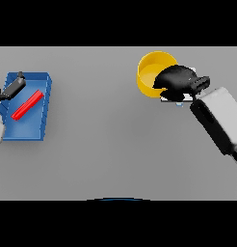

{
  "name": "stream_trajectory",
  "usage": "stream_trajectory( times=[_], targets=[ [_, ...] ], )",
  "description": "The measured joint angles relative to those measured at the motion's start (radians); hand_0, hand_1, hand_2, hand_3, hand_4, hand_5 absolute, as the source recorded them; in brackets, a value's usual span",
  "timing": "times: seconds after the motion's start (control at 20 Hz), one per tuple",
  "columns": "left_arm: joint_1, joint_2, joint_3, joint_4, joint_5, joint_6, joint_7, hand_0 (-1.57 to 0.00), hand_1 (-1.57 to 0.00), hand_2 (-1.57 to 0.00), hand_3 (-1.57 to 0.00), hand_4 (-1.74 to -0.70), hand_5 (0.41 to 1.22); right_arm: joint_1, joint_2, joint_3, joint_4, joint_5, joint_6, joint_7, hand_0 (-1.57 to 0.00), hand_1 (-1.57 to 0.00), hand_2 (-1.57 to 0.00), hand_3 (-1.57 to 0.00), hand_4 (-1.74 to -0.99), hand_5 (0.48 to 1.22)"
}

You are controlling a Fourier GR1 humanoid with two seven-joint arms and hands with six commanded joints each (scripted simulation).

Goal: Pick up the red beaker and tilt it to pour out 1 green nut into yellow bowl. Pick up the yellow bowl and place it on the metallic measuring scale.

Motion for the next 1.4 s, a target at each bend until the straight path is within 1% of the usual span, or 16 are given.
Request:
stream_trajectory(
  times=[0.05, 0.2, 0.3, 0.35, 0.45, 0.65, 0.8, 0.9, 1.05, 1.1, 1.15, 1.2, 1.25, 1.3, 1.35, 1.4],
  targets=[
    [0.004, 0.002, 0.001, -0.003, -0.001, 0.002, 0.001, 0.0, 0.0, 0.0, 0.0, -0.74, 0.708, -0.008, -0.006, -0.009, 0.029, 0.01, -0.023, 0.006, -1.57, -1.57, -1.54, -1.21, -1.741, 1.221],
    [0.011, 0.0, -0.001, -0.019, 0.001, -0.002, 0.008, 0.0, 0.0, 0.0, 0.0, -0.74, 0.699, -0.033, -0.029, -0.04, 0.117, 0.013, -0.067, -0.036, -1.57, -1.57, -1.51, -1.19, -1.741, 1.221],
    [0.005, -0.003, 0.001, -0.005, 0.002, -0.001, 0.001, 0.0, 0.0, 0.0, 0.0, -0.73, 0.696, -0.044, -0.018, -0.058, 0.185, 0.018, -0.101, -0.036, -1.57, -1.57, -1.51, -1.17, -1.741, 1.221],
    [0.012, 0.008, 0.008, -0.015, 0.008, -0.007, 0.002, 0.0, 0.0, 0.0, 0.0, -0.73, 0.691, -0.036, -0.015, -0.064, 0.205, 0.017, -0.113, -0.036, -1.57, -1.57, -1.51, -1.18, -1.741, 1.221],
    [0.017, 0.007, 0.004, -0.02, 0.005, -0.01, 0.011, 0.0, 0.0, 0.0, 0.0, -0.73, 0.685, -0.053, -0.018, -0.073, 0.293, 0.039, -0.164, -0.06, -1.57, -1.57, -1.48, -1.23, -1.741, 1.221],
    [0.015, 0.002, -0.001, -0.03, -0.001, -0.006, 0.021, 0.0, 0.0, 0.0, 0.0, -0.72, 0.682, -0.056, -0.022, -0.09, 0.387, 0.051, -0.217, -0.088, -1.57, -1.57, -1.41, -1.35, -1.741, 1.221],
    [0.02, 0.01, 0.001, -0.024, 0.0, -0.013, 0.009, 0.0, 0.0, 0.0, 0.0, -0.72, 0.678, -0.062, 0.003, -0.09, 0.45, 0.058, -0.23, -0.088, -1.57, -1.57, -1.4, -1.35, -1.741, 1.221],
    [0.018, 0.007, 0.005, -0.021, 0.006, -0.012, 0.013, 0.0, 0.0, 0.0, 0.0, -0.73, 0.675, -0.066, 0.012, -0.097, 0.492, 0.057, -0.256, -0.118, -1.57, -1.57, -1.36, -1.34, -1.741, 1.221],
    [0.01, 0.002, 0.002, -0.01, 0.0, -0.006, 0.012, 0.0, 0.0, 0.0, 0.0, -0.72, 0.671, -0.073, 0.024, -0.106, 0.53, 0.046, -0.279, -0.154, -1.56, -1.57, -1.34, -1.44, -1.741, 1.221],
    [0.014, 0.003, -0.003, -0.016, -0.007, -0.004, 0.007, 0.0, 0.0, 0.0, 0.0, -0.72, 0.669, -0.078, 0.031, -0.106, 0.555, 0.049, -0.288, -0.157, -1.5, -1.57, -1.33, -1.46, -1.741, 1.221],
    [0.01, 0.002, -0.003, -0.012, -0.007, -0.005, 0.009, 0.0, 0.0, 0.0, 0.0, -0.72, 0.668, -0.079, 0.034, -0.105, 0.558, 0.048, -0.285, -0.15, -1.46, -1.57, -1.34, -1.45, -1.741, 1.221],
    [0.009, 0.004, -0.003, -0.011, -0.008, -0.007, 0.011, 0.0, 0.0, 0.0, 0.0, -0.72, 0.667, -0.081, 0.04, -0.104, 0.564, 0.048, -0.284, -0.145, -1.45, -1.5, -1.38, -1.39, -1.734, 1.221],
    [0.001, -0.002, -0.009, -0.006, -0.013, -0.003, 0.015, 0.0, 0.0, 0.0, 0.0, -0.73, 0.669, -0.085, 0.042, -0.106, 0.584, 0.05, -0.292, -0.157, -1.47, -1.48, -1.42, -1.24, -1.736, 1.221],
    [-0.007, -0.001, -0.006, 0.002, -0.014, -0.002, 0.02, 0.0, 0.0, 0.0, 0.0, -0.72, 0.671, -0.086, 0.044, -0.106, 0.578, 0.047, -0.286, -0.148, -1.49, -1.48, -1.45, -1.1, -1.737, 1.221],
    [-0.002, 0.001, -0.007, 0.0, -0.012, -0.008, 0.017, 0.0, 0.0, 0.0, 0.0, -0.72, 0.671, -0.083, 0.048, -0.106, 0.574, 0.043, -0.286, -0.157, -1.44, -1.34, -1.29, -0.99, -1.688, 1.221],
    [-0.007, 0.001, -0.006, 0.0, -0.011, -0.008, 0.021, 0.0, 0.0, 0.0, 0.0, -0.72, 0.668, -0.086, 0.048, -0.11, 0.578, 0.042, -0.282, -0.157, -1.23, -1.1, -1.09, -0.89, -1.657, 1.149]
  ],
)
